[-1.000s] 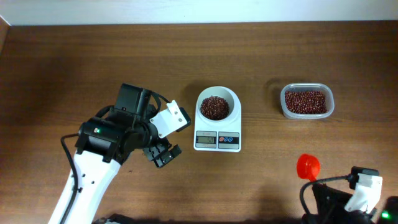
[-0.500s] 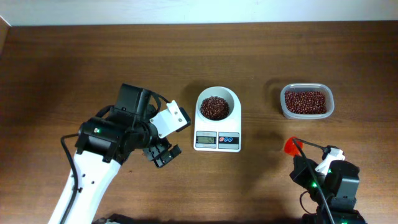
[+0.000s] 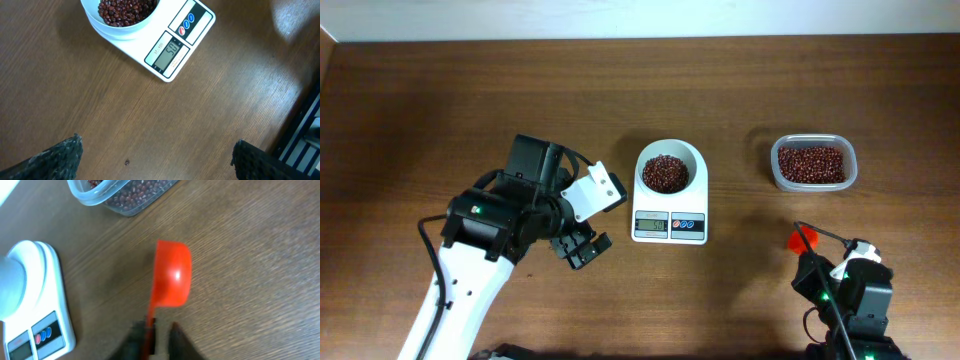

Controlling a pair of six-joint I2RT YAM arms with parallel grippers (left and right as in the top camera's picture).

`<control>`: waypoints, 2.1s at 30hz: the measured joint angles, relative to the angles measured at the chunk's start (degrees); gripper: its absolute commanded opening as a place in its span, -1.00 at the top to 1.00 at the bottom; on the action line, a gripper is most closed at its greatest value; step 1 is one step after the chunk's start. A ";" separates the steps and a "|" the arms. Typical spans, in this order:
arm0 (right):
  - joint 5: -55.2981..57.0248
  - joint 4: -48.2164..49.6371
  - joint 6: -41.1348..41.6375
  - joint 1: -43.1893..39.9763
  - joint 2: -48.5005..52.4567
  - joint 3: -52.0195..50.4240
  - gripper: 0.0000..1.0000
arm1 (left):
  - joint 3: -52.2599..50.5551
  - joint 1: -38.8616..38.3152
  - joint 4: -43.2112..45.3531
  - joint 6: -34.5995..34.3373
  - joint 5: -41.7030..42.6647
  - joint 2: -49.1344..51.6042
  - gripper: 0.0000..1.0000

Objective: Scoop and weigh 50g on scale

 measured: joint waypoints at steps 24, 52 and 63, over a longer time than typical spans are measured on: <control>-13.00 12.37 2.73 0.02 19.71 5.86 -0.98 | 0.00 0.00 -0.04 0.00 -0.02 0.00 -0.98; -1.84 11.56 -17.57 6.88 -20.79 0.66 -0.98 | 0.00 0.00 0.02 0.00 -0.02 0.00 -0.98; 0.98 30.67 -20.17 6.88 -20.85 -9.88 -0.98 | 0.00 0.00 0.00 0.00 0.00 0.00 -0.98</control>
